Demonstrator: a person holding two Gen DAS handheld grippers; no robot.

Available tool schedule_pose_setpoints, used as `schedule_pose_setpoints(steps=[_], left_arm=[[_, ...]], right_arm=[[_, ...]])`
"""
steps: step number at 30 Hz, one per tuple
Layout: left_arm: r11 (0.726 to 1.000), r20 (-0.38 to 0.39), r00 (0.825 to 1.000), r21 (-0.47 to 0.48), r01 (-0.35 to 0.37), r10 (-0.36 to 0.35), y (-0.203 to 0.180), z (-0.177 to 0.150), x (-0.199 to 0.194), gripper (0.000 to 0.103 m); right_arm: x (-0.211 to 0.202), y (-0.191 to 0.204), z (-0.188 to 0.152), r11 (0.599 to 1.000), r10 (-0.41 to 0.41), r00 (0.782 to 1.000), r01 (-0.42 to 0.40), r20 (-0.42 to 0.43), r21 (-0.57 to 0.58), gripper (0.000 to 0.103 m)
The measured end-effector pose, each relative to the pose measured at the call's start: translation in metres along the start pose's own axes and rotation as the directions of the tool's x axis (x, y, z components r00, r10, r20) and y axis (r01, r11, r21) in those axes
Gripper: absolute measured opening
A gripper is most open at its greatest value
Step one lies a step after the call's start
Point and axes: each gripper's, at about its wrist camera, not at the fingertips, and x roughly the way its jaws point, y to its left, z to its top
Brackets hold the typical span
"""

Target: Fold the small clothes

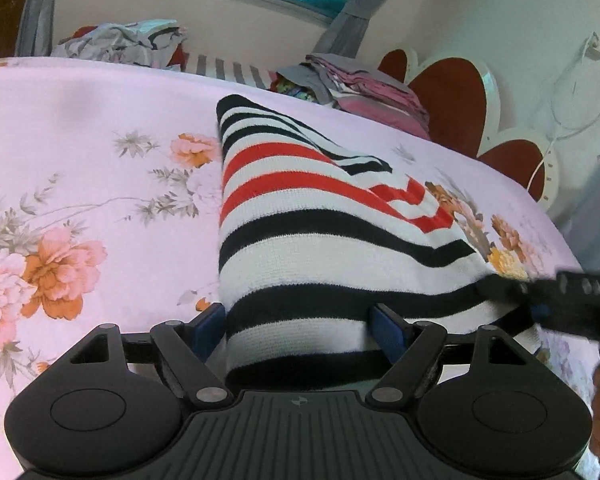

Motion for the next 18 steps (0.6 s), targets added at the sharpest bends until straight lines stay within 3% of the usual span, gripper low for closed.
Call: schedule_pose_setpoints(steps=[2, 6, 9, 14, 16, 18], left_arm=[[1.000, -0.001, 1.000, 0.005, 0.003, -0.003, 0.000, 0.000, 0.000, 0.077], [1.000, -0.020, 1.000, 0.013, 0.016, -0.016, 0.001, 0.000, 0.000, 0.077], [1.000, -0.026, 0.999, 0.008, 0.023, -0.022, 0.000, 0.006, -0.009, 0.077], [0.998, 0.037, 0.998, -0.016, 0.056, -0.055, 0.001, 0.034, -0.026, 0.077], [0.999, 0.047, 0.998, -0.014, 0.051, -0.051, 0.003, 0.049, -0.022, 0.077], [0.999, 0.061, 0.998, -0.014, 0.031, -0.030, 0.006, 0.063, -0.014, 0.077]], right_arm=[[-0.002, -0.003, -0.008, 1.000, -0.002, 1.000, 0.002, -0.020, 0.000, 0.037], [0.003, -0.014, -0.023, 0.998, -0.059, 0.996, 0.058, -0.061, -0.012, 0.019], [0.000, -0.013, -0.023, 0.999, -0.046, 0.996, 0.044, -0.081, -0.029, 0.020], [-0.011, -0.003, 0.011, 0.999, -0.008, 1.000, 0.008, -0.006, -0.041, 0.035], [-0.002, -0.001, 0.027, 0.999, -0.010, 1.000, 0.011, 0.014, -0.042, 0.047], [0.012, -0.001, 0.042, 1.000, 0.001, 1.000, 0.000, 0.016, -0.026, 0.049]])
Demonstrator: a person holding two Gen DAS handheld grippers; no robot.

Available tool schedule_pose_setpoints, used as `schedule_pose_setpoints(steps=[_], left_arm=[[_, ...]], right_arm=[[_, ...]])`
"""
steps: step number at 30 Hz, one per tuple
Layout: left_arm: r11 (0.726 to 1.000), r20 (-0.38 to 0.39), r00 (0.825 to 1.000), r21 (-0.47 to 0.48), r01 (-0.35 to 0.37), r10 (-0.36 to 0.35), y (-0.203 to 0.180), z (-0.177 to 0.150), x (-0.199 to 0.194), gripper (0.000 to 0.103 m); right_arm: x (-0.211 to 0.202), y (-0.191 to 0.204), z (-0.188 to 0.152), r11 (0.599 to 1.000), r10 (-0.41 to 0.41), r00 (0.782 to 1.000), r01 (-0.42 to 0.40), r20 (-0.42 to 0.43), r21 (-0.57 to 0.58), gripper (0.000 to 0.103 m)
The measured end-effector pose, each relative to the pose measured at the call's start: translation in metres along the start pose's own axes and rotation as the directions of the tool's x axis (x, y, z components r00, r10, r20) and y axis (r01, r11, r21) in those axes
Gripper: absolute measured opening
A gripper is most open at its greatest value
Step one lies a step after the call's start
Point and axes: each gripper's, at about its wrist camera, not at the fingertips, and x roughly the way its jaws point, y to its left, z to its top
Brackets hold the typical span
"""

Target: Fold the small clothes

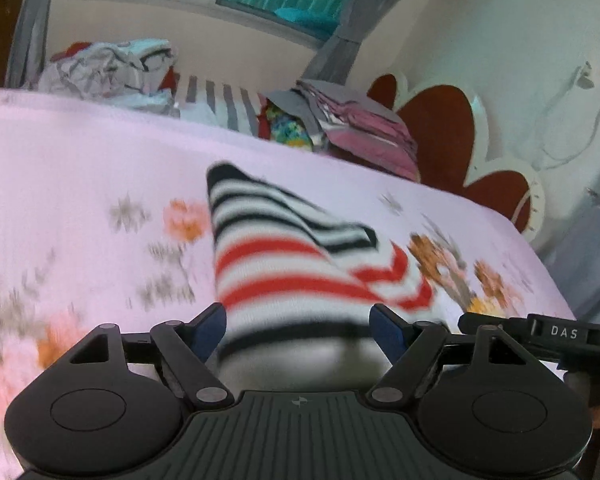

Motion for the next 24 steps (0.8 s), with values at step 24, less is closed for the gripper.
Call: schedule_pose_setpoints(steps=[24], left_arm=[[0.995, -0.001, 0.995, -0.031, -0.095, 0.095, 0.023, 0.028, 0.079, 0.077]], right_arm=[[0.076, 0.004, 0.027, 0.986, -0.161, 0.984, 0.163, 0.083, -0.029, 0.022]])
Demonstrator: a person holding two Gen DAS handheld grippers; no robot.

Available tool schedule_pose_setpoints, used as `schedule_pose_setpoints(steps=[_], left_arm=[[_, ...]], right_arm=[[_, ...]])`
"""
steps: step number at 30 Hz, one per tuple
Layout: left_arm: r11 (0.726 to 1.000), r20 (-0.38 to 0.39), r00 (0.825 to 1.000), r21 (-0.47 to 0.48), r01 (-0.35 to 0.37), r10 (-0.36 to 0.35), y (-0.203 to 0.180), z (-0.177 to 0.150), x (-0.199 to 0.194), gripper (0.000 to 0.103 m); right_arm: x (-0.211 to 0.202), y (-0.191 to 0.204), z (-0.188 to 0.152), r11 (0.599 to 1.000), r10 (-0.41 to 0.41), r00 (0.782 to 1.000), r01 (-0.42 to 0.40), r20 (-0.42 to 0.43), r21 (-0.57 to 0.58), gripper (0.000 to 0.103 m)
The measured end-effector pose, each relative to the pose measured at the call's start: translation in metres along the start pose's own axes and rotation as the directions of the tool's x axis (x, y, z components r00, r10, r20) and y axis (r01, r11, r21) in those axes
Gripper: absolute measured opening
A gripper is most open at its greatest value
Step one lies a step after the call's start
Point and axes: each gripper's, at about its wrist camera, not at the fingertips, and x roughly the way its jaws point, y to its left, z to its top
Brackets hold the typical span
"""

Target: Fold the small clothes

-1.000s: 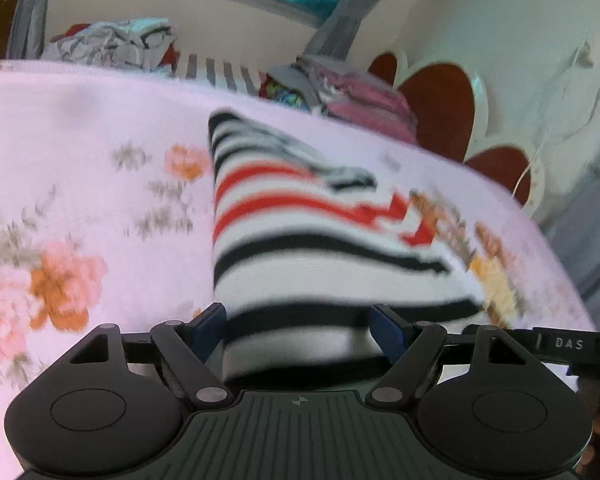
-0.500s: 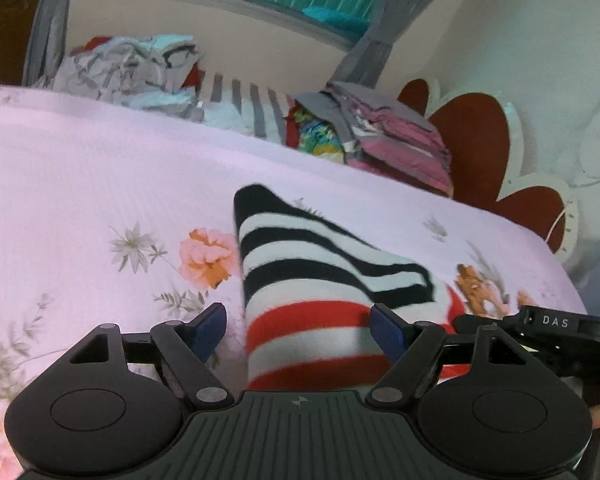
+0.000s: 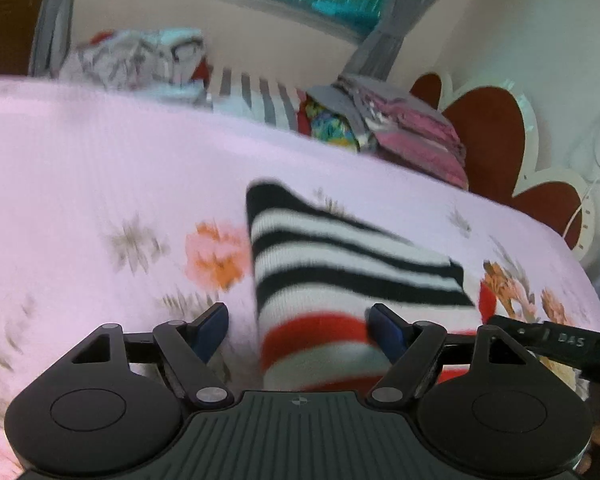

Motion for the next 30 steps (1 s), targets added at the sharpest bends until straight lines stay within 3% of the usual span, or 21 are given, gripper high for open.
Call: schedule_pose_setpoints(steps=[4, 7, 10, 14, 20, 25, 30], left_arm=[[1.000, 0.009, 1.000, -0.009, -0.014, 0.014, 0.000, 0.015, 0.003, 0.077], [0.999, -0.012, 0.999, -0.021, -0.031, 0.030, 0.001, 0.022, 0.016, 0.077], [0.998, -0.034, 0.998, -0.033, -0.047, 0.046, 0.001, 0.022, 0.029, 0.077], [0.997, -0.065, 0.996, -0.027, -0.070, 0.068, 0.002, 0.014, 0.042, 0.077], [0.997, -0.065, 0.995, 0.007, -0.073, 0.073, -0.003, 0.013, 0.042, 0.077], [0.995, -0.053, 0.994, 0.044, -0.094, 0.096, -0.010, 0.017, 0.030, 0.077], [0.994, -0.030, 0.995, 0.071, -0.087, 0.090, -0.014, 0.016, 0.007, 0.077]], right_arm=[[-0.010, 0.011, 0.016, 0.999, 0.011, 0.998, -0.009, 0.060, -0.032, 0.024], [-0.003, 0.029, 0.026, 0.996, 0.034, 0.998, -0.029, 0.058, -0.082, 0.028], [0.013, 0.048, 0.023, 0.984, 0.002, 0.999, 0.005, 0.043, -0.178, 0.034], [0.034, 0.050, 0.013, 0.971, -0.067, 0.998, 0.066, 0.003, -0.230, 0.031], [0.047, 0.042, 0.003, 0.950, -0.151, 0.988, 0.153, 0.027, -0.273, 0.022], [0.039, 0.044, 0.005, 0.950, -0.140, 0.990, 0.140, 0.019, -0.278, 0.023], [0.008, 0.038, 0.009, 0.983, -0.023, 1.000, 0.027, 0.021, -0.183, 0.030]])
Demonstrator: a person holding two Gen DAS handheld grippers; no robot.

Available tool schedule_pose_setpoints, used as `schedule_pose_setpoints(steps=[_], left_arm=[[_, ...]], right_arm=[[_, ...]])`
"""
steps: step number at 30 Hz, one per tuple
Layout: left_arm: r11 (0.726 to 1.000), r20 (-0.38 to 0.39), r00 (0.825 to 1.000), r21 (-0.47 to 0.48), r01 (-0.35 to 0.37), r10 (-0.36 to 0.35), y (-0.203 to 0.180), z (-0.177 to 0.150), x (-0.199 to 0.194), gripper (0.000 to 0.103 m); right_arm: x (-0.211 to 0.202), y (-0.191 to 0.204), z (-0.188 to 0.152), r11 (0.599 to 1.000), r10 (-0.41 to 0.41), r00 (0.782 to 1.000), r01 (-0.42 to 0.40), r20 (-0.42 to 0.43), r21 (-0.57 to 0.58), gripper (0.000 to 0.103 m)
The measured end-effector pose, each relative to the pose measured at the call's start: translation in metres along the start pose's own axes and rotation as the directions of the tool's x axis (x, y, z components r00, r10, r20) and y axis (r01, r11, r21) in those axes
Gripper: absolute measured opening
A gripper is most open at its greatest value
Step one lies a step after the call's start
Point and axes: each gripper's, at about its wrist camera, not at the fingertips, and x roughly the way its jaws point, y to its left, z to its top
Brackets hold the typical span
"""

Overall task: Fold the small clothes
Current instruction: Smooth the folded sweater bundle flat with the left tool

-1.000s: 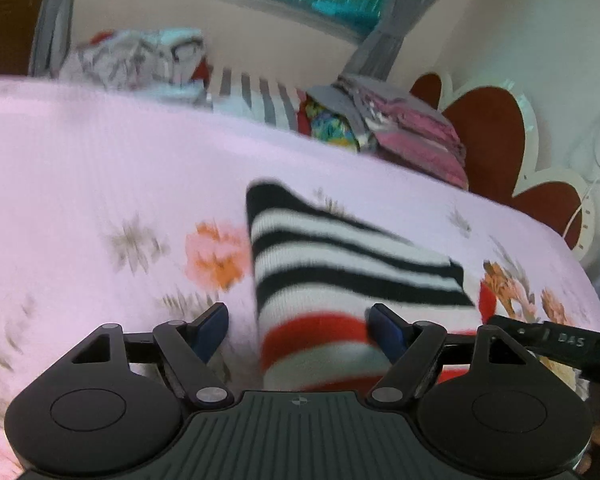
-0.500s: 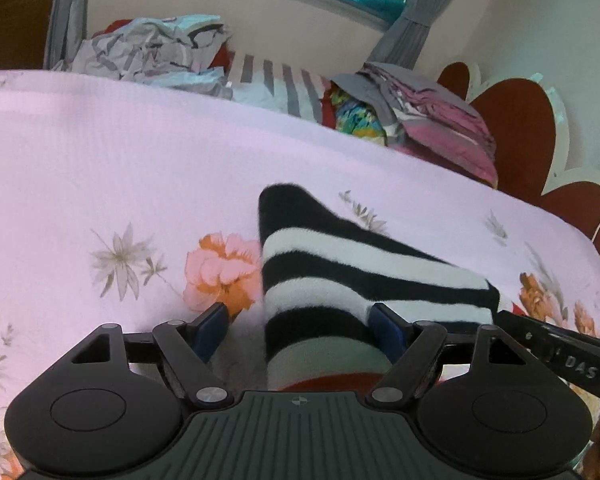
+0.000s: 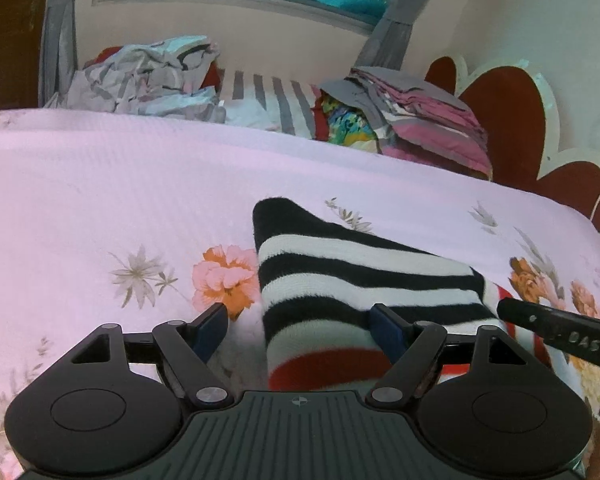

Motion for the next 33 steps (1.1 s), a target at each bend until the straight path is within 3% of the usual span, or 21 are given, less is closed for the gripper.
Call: schedule_pose_setpoints(steps=[6, 13, 19, 24, 29, 33], left_arm=[[1.000, -0.001, 1.000, 0.014, 0.024, -0.024, -0.003, -0.010, -0.025, 0.077], [0.999, 0.002, 0.999, 0.021, 0.047, -0.047, -0.005, -0.037, -0.049, 0.077], [0.999, -0.004, 0.999, 0.015, 0.042, -0.042, 0.000, -0.049, -0.045, 0.080], [0.998, 0.015, 0.999, 0.047, 0.047, -0.048, -0.006, -0.050, -0.071, 0.080], [0.997, -0.022, 0.998, 0.045, 0.061, -0.060, 0.000, -0.072, -0.089, 0.080], [0.998, -0.060, 0.996, 0.012, 0.061, -0.061, 0.006, -0.093, -0.080, 0.081]], right_arm=[[-0.031, 0.011, -0.009, 0.998, 0.049, 0.999, -0.049, 0.017, -0.042, 0.030], [-0.055, 0.013, -0.029, 0.996, 0.052, 0.999, -0.051, 0.013, -0.069, 0.030], [-0.043, 0.016, -0.054, 0.985, -0.019, 0.999, 0.012, -0.040, -0.170, 0.026], [-0.069, 0.012, -0.051, 0.993, 0.018, 1.000, -0.020, -0.013, -0.118, 0.027], [-0.099, 0.009, -0.073, 0.992, 0.036, 0.999, -0.038, -0.016, -0.119, 0.028], [-0.101, 0.006, -0.094, 0.990, -0.013, 0.999, 0.006, -0.045, -0.139, 0.029]])
